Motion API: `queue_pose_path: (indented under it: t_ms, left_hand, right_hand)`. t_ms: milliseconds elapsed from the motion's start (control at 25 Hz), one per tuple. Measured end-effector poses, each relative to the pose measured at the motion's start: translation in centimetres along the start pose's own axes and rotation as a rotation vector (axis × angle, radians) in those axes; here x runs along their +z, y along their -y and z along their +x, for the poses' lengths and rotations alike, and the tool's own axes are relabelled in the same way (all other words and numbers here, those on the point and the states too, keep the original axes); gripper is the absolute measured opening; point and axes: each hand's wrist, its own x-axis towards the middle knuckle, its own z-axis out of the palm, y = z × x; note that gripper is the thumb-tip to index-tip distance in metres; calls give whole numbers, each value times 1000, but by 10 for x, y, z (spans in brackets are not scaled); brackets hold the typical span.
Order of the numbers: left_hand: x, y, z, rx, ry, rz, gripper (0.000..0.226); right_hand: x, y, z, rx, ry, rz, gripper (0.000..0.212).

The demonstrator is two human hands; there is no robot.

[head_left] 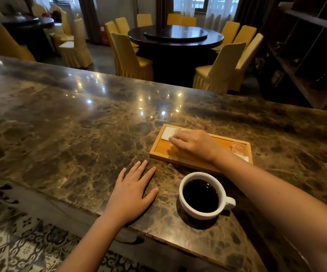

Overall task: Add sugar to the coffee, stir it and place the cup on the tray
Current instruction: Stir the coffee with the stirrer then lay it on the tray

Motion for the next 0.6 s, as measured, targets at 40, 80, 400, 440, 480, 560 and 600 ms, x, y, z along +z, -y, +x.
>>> queue_pose_path:
  t_ms: [40,80,400,440,480,560,600]
  left_hand:
    - [0,0,0,0,1,5,68]
    - [0,0,0,0,2,9,68]
    - [-1,-1,0,1,-3,-2,67]
    - [-1,-1,0,1,-7,-7,67]
    - [-1,-1,0,1,-9,-8,67]
    - [0,0,0,2,-5,4,67]
    - [0,0,0,4,-5,6,67]
  right_hand:
    - [3,2,-1,-20,26,10,27]
    - [6,3,-1,-31,52,18,24]
    - [9,12,-1,27,192,77,17]
    - [9,13,-2,34,196,80,18]
    - [9,13,-2,40,204,89,20]
    - [6,11,-2,42,220,91,21]
    - [2,9,-3,47,218,75,19]
